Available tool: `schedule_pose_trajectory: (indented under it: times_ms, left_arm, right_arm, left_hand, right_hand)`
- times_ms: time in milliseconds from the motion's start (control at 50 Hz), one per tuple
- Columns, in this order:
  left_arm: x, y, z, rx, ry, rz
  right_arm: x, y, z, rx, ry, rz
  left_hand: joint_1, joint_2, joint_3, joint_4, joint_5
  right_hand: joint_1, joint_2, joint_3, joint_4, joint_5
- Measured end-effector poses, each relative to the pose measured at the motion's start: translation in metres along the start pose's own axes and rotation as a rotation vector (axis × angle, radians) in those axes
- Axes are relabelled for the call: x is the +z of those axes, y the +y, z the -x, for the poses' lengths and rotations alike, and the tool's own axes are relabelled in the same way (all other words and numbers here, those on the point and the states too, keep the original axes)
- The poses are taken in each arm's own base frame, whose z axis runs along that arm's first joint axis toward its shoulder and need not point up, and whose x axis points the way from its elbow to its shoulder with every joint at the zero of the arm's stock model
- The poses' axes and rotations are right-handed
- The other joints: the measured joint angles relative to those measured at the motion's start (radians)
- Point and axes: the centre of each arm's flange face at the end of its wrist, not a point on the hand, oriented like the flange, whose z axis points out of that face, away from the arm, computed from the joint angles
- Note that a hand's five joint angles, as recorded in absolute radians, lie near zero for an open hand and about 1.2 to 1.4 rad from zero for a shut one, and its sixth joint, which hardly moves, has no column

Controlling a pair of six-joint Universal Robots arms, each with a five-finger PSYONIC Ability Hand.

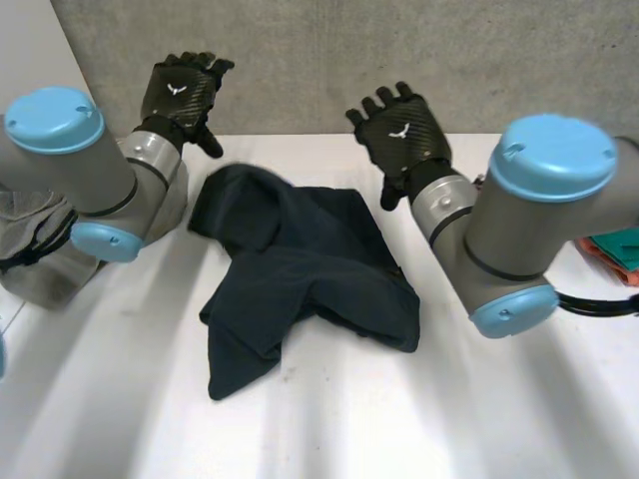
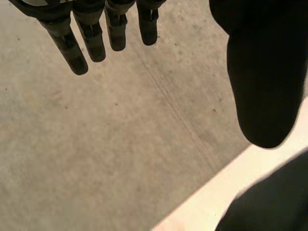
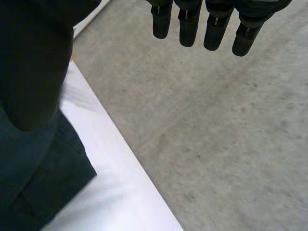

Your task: Fold the laundry.

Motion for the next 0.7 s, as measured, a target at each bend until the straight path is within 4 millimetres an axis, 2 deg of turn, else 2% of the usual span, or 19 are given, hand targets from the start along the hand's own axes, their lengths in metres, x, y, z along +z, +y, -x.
schedule_pose_trajectory:
  times_ms: [40, 80, 140, 160, 180, 220, 240, 260, 360, 400, 460, 500, 620, 700]
  left_arm:
    - [-0.009, -0.004, 0.0, -0.004, 0.004, 0.024]
    - [-0.036, -0.015, -0.002, -0.017, 0.015, 0.083]
    - [-0.063, -0.023, -0.005, -0.029, 0.027, 0.14]
    - [-0.078, -0.027, -0.008, -0.037, 0.033, 0.172]
    - [-0.095, -0.03, -0.01, -0.046, 0.039, 0.208]
    - [-0.117, -0.032, -0.013, -0.063, 0.048, 0.261]
    - [-0.137, -0.032, -0.017, -0.082, 0.055, 0.313]
    - [-0.148, -0.032, -0.019, -0.095, 0.06, 0.344]
    - [-0.205, -0.019, -0.033, -0.199, 0.082, 0.519]
    - [-0.219, -0.012, -0.038, -0.239, 0.085, 0.571]
    - [-0.232, 0.002, -0.044, -0.293, 0.081, 0.626]
    - [-0.233, 0.011, -0.046, -0.311, 0.076, 0.638]
    - [-0.219, 0.043, -0.051, -0.338, 0.06, 0.631]
    - [-0.204, 0.06, -0.055, -0.345, 0.063, 0.618]
  right_arm:
    - [-0.004, -0.002, -0.005, -0.002, 0.007, 0.014]
    - [-0.021, -0.001, -0.021, -0.008, 0.011, 0.091]
    - [-0.036, 0.005, -0.028, -0.005, -0.012, 0.176]
    - [-0.04, 0.008, -0.029, -0.002, -0.023, 0.201]
    - [-0.055, 0.017, -0.028, 0.012, -0.066, 0.292]
    - [-0.066, 0.025, -0.024, 0.03, -0.107, 0.365]
    - [-0.077, 0.033, -0.02, 0.052, -0.144, 0.426]
    - [-0.082, 0.037, -0.017, 0.066, -0.163, 0.458]
    - [-0.105, 0.059, 0.0, 0.183, -0.227, 0.565]
    - [-0.107, 0.065, 0.004, 0.232, -0.227, 0.569]
    - [-0.105, 0.077, 0.012, 0.33, -0.208, 0.551]
    - [-0.102, 0.083, 0.016, 0.377, -0.197, 0.539]
    - [-0.084, 0.105, 0.029, 0.54, -0.15, 0.511]
    - [-0.073, 0.117, 0.034, 0.594, -0.127, 0.502]
  left_hand:
    - [0.0, 0.0, 0.0, 0.0, 0.0]
    - [0.0, 0.0, 0.0, 0.0, 0.0]
    - [0.011, 0.006, 0.005, 0.006, 0.003]
    - [0.035, 0.025, 0.019, 0.023, 0.012]
    - [0.062, 0.043, 0.034, 0.043, 0.026]
    - [0.088, 0.063, 0.056, 0.067, 0.047]
    - [0.124, 0.097, 0.089, 0.103, 0.082]
    - [0.126, 0.101, 0.093, 0.107, 0.086]
    - [0.118, 0.096, 0.089, 0.102, 0.08]
    - [0.109, 0.088, 0.081, 0.089, 0.064]
    - [0.043, 0.023, 0.021, 0.02, -0.001]
    - [0.043, 0.02, 0.021, 0.018, -0.001]
    - [0.043, 0.02, 0.021, 0.018, -0.001]
    - [0.061, 0.038, 0.037, 0.036, 0.015]
  right_hand:
    - [0.0, 0.0, 0.0, 0.0, 0.0]
    - [0.0, 0.0, 0.0, 0.0, 0.0]
    - [0.001, 0.002, 0.002, 0.002, 0.002]
    - [0.004, 0.007, 0.009, 0.009, 0.007]
    - [0.039, 0.063, 0.064, 0.063, 0.06]
    - [0.087, 0.112, 0.111, 0.11, 0.106]
    - [0.108, 0.128, 0.131, 0.132, 0.129]
    - [0.112, 0.128, 0.135, 0.137, 0.136]
    - [0.113, 0.128, 0.14, 0.141, 0.143]
    - [0.113, 0.128, 0.14, 0.141, 0.143]
    - [0.113, 0.128, 0.14, 0.141, 0.143]
    - [0.113, 0.128, 0.14, 0.141, 0.144]
    - [0.194, 0.206, 0.216, 0.214, 0.214]
    - [0.517, 0.55, 0.545, 0.543, 0.506]
